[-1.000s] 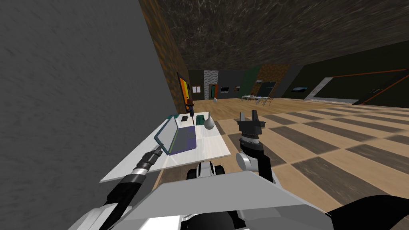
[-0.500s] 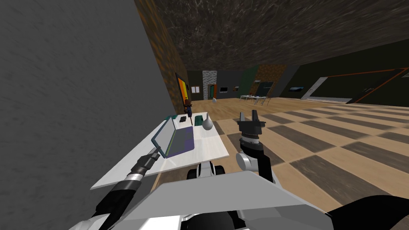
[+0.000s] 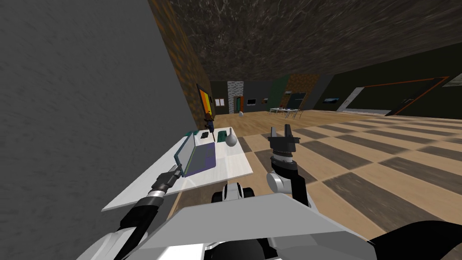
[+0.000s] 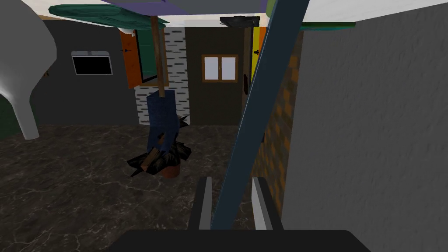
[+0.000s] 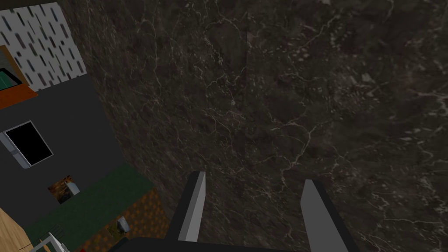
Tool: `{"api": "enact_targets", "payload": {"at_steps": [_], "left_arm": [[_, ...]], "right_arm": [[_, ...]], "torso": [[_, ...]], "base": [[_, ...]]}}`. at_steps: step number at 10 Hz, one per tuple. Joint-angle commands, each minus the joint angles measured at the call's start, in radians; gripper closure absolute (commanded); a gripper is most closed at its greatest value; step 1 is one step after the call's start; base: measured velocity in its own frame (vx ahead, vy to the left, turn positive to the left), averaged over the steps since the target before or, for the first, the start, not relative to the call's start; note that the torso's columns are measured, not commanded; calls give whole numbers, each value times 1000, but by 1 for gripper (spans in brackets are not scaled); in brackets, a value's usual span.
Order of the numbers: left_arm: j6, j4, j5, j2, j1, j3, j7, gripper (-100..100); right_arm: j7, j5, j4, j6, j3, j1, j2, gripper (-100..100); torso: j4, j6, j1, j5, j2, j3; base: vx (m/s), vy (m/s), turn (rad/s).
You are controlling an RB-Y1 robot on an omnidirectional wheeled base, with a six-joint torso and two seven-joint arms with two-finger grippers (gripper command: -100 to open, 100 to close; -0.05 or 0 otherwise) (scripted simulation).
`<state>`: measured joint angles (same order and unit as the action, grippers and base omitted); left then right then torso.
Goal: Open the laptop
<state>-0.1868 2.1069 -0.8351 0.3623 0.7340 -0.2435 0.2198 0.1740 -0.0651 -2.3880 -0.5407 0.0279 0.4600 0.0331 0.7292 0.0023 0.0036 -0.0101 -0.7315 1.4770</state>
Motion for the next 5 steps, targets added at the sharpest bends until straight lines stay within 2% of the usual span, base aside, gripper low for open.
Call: {"api": "enact_targets", "payload": {"at_steps": [1, 2, 3, 4, 5], "left_arm": [[0, -65, -45, -7, -38, 5, 69, 100], [0, -87, -63, -10, -58, 3, 95, 100], [0, -87, -63, -10, -58, 3, 95, 100], [1, -109, -81, -13, -78, 2, 121, 100], [-12, -86, -69, -13, -69, -8, 109, 100]], "right_arm": [[0, 0, 0, 0, 0, 0, 0, 0], [0, 0, 0, 0, 0, 0, 0, 0], [0, 0, 0, 0, 0, 0, 0, 0], [0, 0, 0, 0, 0, 0, 0, 0], [0, 0, 0, 0, 0, 0, 0, 0]], "torso": [[-1, -1, 2, -1, 1, 1], [-1, -1, 3, -1, 1, 1], [0, -3, 4, -1, 0, 0], [1, -4, 6, 0, -2, 0], [3, -6, 8, 1, -3, -1]], "base": [[-46, -91, -41], [-51, -100, -31], [-30, -74, -22], [-29, -58, -33], [-15, -37, -17]]}}
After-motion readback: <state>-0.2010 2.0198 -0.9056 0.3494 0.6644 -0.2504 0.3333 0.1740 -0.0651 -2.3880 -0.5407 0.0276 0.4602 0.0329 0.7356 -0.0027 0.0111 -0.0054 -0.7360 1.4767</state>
